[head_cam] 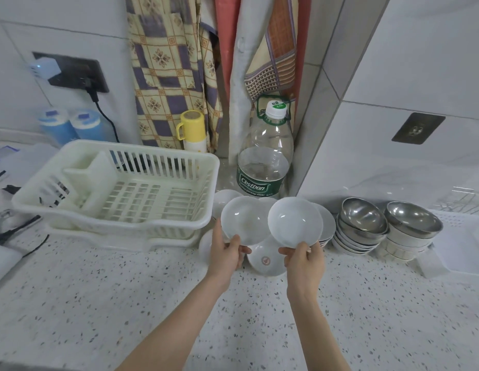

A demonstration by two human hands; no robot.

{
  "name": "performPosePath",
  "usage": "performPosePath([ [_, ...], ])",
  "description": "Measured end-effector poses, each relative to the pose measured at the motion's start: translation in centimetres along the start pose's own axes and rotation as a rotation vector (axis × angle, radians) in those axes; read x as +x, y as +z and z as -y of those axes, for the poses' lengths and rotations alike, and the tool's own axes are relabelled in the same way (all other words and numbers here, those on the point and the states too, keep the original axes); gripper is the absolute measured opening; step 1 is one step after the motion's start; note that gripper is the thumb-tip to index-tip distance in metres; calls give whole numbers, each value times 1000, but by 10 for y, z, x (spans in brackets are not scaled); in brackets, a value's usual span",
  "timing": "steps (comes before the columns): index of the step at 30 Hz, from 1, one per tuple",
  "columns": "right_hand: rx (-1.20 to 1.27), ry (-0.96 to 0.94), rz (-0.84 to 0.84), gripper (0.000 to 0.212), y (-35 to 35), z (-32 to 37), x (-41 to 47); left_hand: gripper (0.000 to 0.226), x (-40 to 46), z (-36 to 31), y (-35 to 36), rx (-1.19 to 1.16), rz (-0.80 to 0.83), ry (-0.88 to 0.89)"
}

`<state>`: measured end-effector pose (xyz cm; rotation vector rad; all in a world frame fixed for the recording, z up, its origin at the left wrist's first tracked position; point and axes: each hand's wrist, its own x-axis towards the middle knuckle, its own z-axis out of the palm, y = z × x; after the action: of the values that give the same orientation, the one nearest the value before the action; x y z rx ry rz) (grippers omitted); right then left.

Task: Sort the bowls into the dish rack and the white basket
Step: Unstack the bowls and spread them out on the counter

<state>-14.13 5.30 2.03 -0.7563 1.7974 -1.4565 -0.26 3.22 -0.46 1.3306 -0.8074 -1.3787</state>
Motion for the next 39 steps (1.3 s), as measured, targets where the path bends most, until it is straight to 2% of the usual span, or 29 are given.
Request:
performPosePath([
  [4, 49, 17, 85, 27, -12, 0, -16, 60, -32, 1, -12, 10, -65, 32],
  [13, -58, 86, 319, 30, -38, -19, -69, 54, -110, 44, -45, 46, -285, -77],
  [21, -166, 118, 420, 25, -43, -40, -101, 54, -143, 57, -102, 42, -450, -148],
  [29, -180, 213, 470, 27, 20, -57, -133, 59, -114, 37, -185, 59, -428, -154],
  [39, -187, 286, 419, 37, 120, -72, -173, 56, -67, 11, -280, 139, -302, -196],
])
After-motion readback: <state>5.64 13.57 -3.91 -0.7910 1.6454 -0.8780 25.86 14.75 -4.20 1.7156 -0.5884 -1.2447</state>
